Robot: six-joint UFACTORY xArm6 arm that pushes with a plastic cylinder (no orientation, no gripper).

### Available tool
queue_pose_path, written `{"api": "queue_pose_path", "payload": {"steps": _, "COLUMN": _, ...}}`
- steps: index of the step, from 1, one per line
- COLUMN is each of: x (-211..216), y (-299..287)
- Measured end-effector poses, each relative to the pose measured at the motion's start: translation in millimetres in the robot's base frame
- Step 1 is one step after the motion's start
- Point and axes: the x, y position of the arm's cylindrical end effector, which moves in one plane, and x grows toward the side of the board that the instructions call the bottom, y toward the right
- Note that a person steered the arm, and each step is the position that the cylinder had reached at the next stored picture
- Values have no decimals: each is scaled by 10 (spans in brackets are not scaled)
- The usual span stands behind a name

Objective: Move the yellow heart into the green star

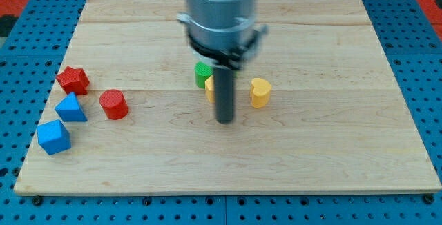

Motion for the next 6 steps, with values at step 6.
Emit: {"api": "queue_pose_path", "payload": {"steps": 6, "x": -26, "y": 74}}
